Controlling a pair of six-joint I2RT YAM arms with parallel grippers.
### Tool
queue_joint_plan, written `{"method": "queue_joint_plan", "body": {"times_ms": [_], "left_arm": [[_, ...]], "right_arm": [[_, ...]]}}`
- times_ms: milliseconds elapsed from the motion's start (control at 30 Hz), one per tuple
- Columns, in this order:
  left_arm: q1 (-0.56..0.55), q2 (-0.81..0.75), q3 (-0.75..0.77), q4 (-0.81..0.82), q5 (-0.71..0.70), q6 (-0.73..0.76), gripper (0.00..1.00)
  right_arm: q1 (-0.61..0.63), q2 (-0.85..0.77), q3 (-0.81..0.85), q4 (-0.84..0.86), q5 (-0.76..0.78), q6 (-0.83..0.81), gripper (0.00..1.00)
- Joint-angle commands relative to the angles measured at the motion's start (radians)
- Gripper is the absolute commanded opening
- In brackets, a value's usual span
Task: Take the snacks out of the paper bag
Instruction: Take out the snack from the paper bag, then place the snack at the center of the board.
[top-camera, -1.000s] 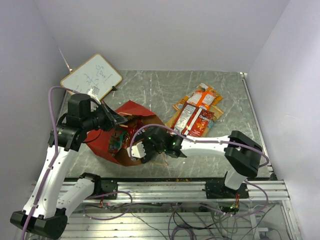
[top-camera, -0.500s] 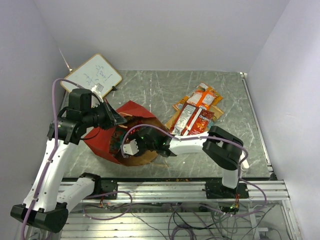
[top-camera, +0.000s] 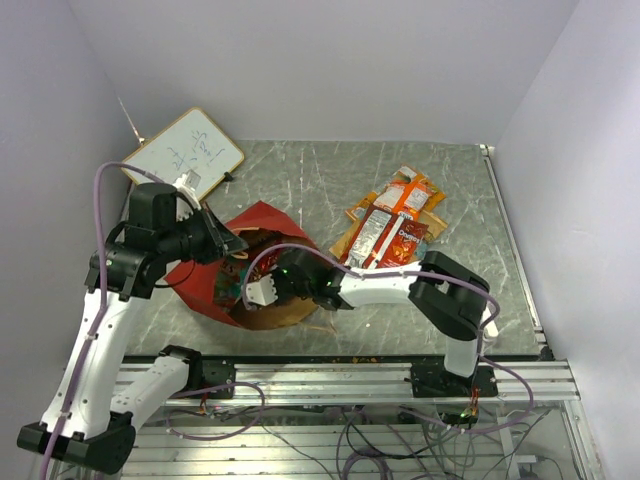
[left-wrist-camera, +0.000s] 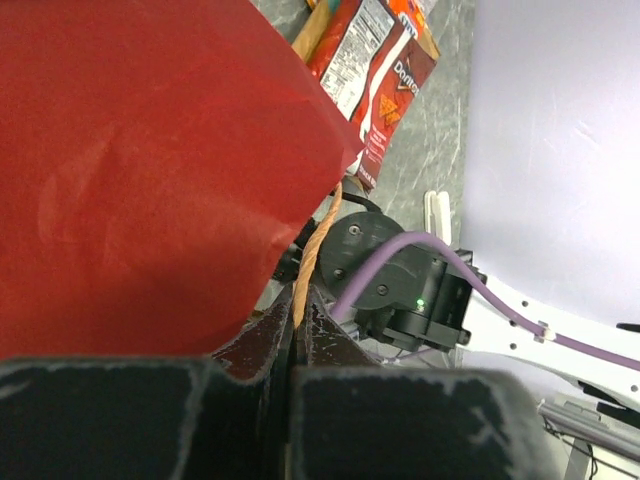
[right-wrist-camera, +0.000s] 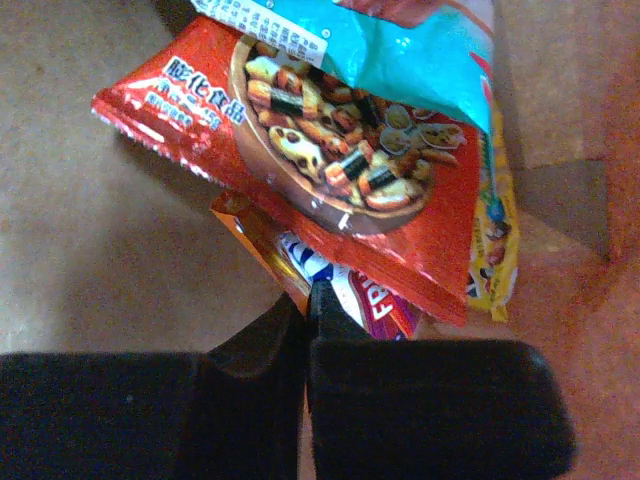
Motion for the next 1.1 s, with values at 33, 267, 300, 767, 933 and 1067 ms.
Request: {"method": "queue_joint_plan", "body": {"times_ms": [33, 267, 300, 767, 933, 1067], "left_arm": [[-0.004, -0.064, -0.035, 0.036, -0.082, -0.066, 0.07], [-0.004, -0.062, -0.041, 0.09, -0.139, -0.103, 0.07], [-0.004, -0.056, -0.037, 0.093, -0.149, -0.101, 0.07], [-0.004, -0.014, -0.052, 0.146, -0.169, -0.122, 0.07], [-0.004, 0.004, -0.049, 0.137, -0.196, -0.127, 0.07], [-0.004, 0.02, -0.043, 0.131, -0.2, -0.121, 0.07]], "right_arm": [[-0.002, -0.142, 0.011, -0.093, -0.078, 0.074, 0.0], [-0.001, -0.322, -0.03, -0.226, -0.218, 0.198, 0.0], [0.0, -0.348, -0.034, -0.24, -0.234, 0.217, 0.0], [-0.001, -0.667, -0.035, -0.378, -0.309, 0.398, 0.0], [-0.002, -0.738, 0.008, -0.444, -0.217, 0.392, 0.0], [-0.004, -0.802, 0.043, -0.464, -0.115, 0.393, 0.0]]}}
